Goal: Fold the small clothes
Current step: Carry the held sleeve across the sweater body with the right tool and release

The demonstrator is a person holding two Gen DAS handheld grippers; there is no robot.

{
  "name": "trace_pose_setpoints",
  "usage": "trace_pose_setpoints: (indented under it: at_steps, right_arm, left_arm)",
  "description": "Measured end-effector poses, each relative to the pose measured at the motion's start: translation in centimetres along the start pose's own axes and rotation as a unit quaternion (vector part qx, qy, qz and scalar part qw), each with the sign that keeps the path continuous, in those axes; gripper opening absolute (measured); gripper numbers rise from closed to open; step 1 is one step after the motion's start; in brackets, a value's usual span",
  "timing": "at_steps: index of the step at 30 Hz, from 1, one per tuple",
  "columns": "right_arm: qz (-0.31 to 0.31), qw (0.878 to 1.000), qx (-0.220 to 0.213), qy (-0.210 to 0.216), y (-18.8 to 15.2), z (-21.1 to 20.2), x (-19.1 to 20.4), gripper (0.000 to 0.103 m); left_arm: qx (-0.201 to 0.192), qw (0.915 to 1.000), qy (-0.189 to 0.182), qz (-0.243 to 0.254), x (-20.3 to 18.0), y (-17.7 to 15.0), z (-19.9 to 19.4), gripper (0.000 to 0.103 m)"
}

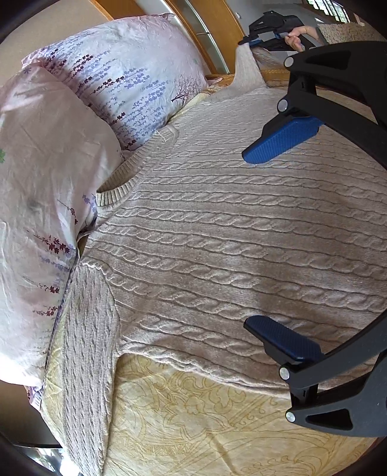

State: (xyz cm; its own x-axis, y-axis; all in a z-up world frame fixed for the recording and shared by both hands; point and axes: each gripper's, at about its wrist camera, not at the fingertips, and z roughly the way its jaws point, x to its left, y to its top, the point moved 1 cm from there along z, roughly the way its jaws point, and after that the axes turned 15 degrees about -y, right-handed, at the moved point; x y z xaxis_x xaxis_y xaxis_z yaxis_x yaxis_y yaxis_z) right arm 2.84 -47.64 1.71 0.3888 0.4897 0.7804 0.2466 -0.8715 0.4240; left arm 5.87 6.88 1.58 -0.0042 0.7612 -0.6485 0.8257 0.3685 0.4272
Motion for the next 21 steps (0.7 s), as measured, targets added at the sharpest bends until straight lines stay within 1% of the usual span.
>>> trace_pose_setpoints:
  at_steps: [3, 5, 7, 9, 12, 13, 15, 16, 17, 18, 19, 21]
  right_arm:
    - [-0.062, 0.997, 0.039, 0.036, -2.9, 0.7, 3.7, 0.01]
    - [-0.103, 0.991, 0.074, 0.045, -5.7, 1.8, 5.5, 0.01]
    - [-0.13, 0.984, 0.116, 0.046, -8.9, 3.3, 6.6, 0.01]
    - [-0.149, 0.975, 0.16, 0.029, -12.1, 5.3, 6.9, 0.01]
    - [-0.181, 0.959, 0.219, -0.013, -16.4, 7.8, 6.6, 0.011]
    - [-0.183, 0.955, 0.233, -0.022, -17.3, 8.3, 6.5, 0.013]
    - [-0.172, 0.954, 0.246, -0.025, -17.8, 8.3, 6.1, 0.016]
    - [-0.162, 0.955, 0.246, -0.017, -17.5, 8.0, 5.9, 0.028]
    - [-0.153, 0.958, 0.241, -0.013, -16.8, 7.7, 5.9, 0.05]
    - [-0.144, 0.962, 0.23, -0.012, -16.2, 7.2, 5.7, 0.059]
    - [-0.129, 0.968, 0.216, -0.007, -15.4, 6.7, 5.5, 0.065]
    - [-0.092, 0.977, 0.194, -0.005, -13.8, 5.7, 4.5, 0.065]
  left_arm:
    - [0.003, 0.9999, -0.008, 0.01, -0.3, 0.1, 0.1, 0.101]
    - [0.005, 0.9998, -0.013, 0.014, -0.4, 0.1, 0.2, 0.101]
    - [0.005, 0.9997, -0.016, 0.017, -0.5, 0.1, 0.2, 0.101]
    - [0.004, 0.9996, -0.018, 0.019, -0.6, 0.2, 0.2, 0.101]
    - [0.001, 0.9996, -0.018, 0.022, -0.6, 0.2, -0.1, 0.101]
    - [0.0, 0.9996, -0.017, 0.024, -0.5, 0.1, -0.2, 0.101]
    - [-0.002, 0.9995, -0.016, 0.027, -0.5, 0.0, -0.5, 0.101]
    - [-0.002, 0.9995, -0.015, 0.028, -0.4, 0.0, -0.6, 0.101]
    - [-0.003, 0.9995, -0.014, 0.028, -0.4, -0.1, -0.6, 0.101]
    - [-0.002, 0.9996, -0.013, 0.025, -0.2, -0.1, -0.7, 0.101]
    - [-0.002, 0.9997, -0.013, 0.022, 0.0, -0.1, -0.7, 0.101]
    - [-0.001, 0.9998, -0.012, 0.017, 0.3, -0.2, -0.7, 0.101]
